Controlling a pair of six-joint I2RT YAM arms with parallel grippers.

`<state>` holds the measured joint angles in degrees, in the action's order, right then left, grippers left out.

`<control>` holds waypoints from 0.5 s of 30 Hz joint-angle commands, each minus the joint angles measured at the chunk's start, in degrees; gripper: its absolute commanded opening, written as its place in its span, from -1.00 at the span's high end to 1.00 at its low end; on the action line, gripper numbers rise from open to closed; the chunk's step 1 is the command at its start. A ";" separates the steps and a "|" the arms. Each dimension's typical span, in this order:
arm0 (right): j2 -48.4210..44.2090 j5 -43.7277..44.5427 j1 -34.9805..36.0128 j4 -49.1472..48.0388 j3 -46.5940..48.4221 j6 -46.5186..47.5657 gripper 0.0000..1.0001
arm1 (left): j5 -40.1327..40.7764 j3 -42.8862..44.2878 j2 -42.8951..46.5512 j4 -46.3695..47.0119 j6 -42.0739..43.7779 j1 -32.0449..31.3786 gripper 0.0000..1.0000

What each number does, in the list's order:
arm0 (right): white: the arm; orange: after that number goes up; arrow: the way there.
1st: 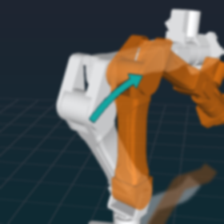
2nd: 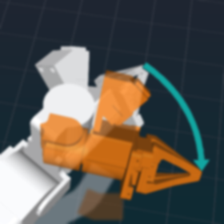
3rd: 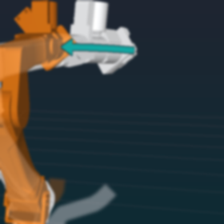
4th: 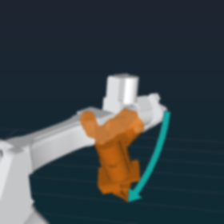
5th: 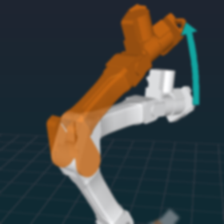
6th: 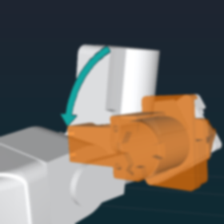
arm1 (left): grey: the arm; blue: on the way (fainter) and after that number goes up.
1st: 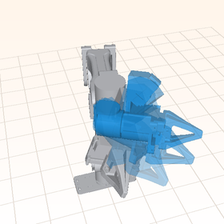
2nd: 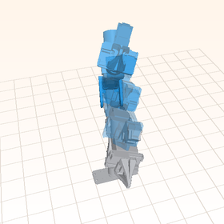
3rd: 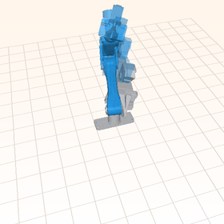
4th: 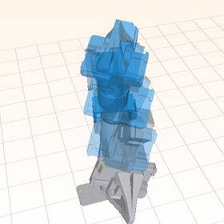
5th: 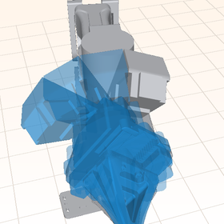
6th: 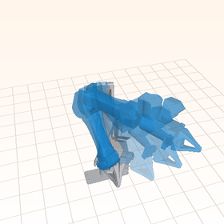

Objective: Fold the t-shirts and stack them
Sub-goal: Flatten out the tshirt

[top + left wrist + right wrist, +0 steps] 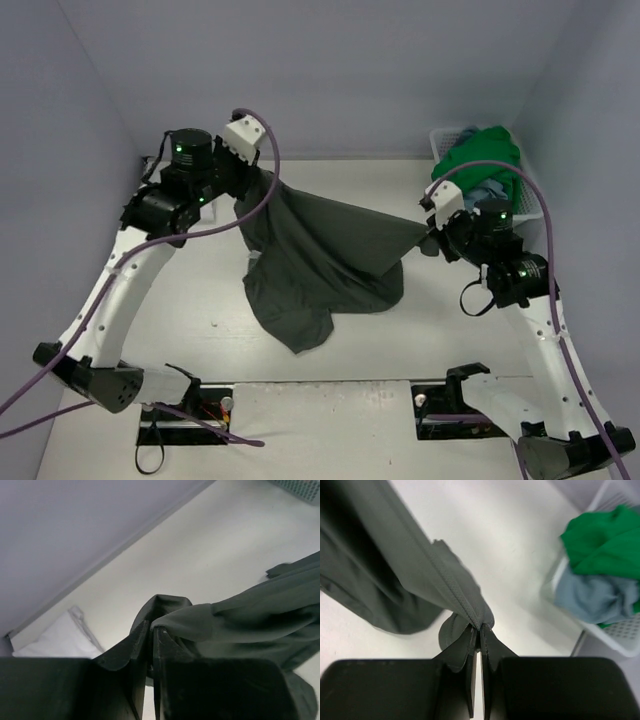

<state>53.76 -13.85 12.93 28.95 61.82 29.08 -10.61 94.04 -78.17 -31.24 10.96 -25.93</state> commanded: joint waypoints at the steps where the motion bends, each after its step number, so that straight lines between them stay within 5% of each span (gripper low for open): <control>1: -2.33 -3.45 -1.85 -3.11 7.17 -2.97 1.00 | -6.77 7.37 6.26 -6.17 2.13 0.27 0.86; 12: -8.58 -11.37 -5.99 -2.32 8.58 -5.70 1.00 | -12.59 17.66 14.36 -21.48 4.25 0.36 0.65; 15: -9.19 -12.17 -5.55 -2.32 6.03 -6.32 1.00 | -14.60 14.79 16.03 -22.19 3.28 0.27 0.55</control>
<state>44.38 -22.87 7.44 29.04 68.60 24.47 -21.71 109.75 -62.54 -50.76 14.04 -25.61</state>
